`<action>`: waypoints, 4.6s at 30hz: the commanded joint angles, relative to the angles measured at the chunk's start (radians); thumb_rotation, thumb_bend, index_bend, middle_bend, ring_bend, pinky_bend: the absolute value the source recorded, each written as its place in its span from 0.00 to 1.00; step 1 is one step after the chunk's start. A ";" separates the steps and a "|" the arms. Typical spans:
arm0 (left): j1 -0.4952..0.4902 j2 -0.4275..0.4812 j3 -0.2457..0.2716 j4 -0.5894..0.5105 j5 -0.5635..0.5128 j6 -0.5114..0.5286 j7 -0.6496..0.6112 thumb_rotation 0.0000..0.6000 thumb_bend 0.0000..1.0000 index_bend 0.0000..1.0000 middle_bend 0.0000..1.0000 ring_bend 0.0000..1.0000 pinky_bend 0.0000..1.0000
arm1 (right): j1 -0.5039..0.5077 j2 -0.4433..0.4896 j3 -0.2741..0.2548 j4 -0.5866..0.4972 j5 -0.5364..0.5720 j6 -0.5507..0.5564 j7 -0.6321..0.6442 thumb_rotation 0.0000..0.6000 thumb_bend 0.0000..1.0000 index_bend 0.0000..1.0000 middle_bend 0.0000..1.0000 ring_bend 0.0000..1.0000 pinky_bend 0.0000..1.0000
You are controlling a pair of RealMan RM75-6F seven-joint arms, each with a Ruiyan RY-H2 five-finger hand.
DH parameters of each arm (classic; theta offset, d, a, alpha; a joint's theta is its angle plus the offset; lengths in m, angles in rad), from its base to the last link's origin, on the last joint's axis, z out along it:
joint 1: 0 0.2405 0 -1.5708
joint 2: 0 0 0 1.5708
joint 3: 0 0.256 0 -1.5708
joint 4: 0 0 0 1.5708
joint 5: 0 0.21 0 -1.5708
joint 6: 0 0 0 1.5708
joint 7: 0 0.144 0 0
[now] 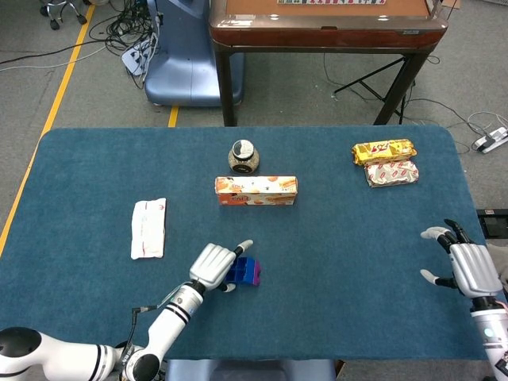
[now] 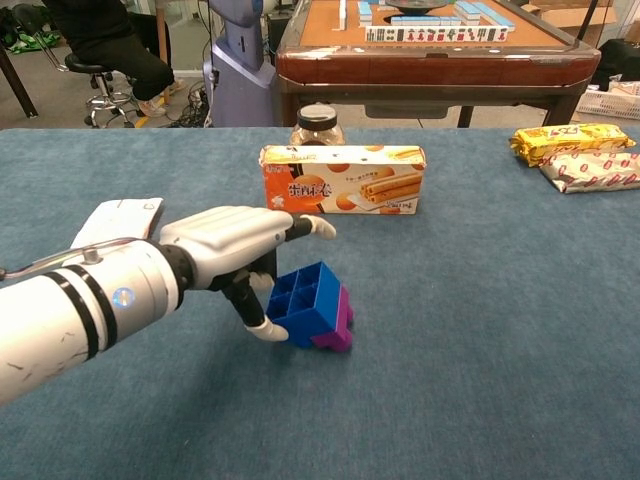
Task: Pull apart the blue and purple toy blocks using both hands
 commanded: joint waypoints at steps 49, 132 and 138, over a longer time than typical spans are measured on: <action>-0.089 0.053 -0.028 0.000 -0.213 -0.075 -0.179 1.00 0.00 0.54 1.00 0.94 1.00 | 0.013 -0.023 -0.006 0.025 -0.010 -0.011 0.018 1.00 0.09 0.31 0.29 0.29 0.42; 0.051 0.077 -0.323 -0.203 -0.242 0.146 -0.542 1.00 0.06 0.67 1.00 0.98 1.00 | 0.722 -0.009 0.310 -0.292 0.504 -0.743 0.162 1.00 0.00 0.16 1.00 1.00 1.00; 0.051 0.074 -0.316 -0.200 -0.233 0.150 -0.545 1.00 0.06 0.67 1.00 0.98 1.00 | 0.735 -0.033 0.315 -0.262 0.517 -0.764 0.197 1.00 0.00 0.10 1.00 1.00 1.00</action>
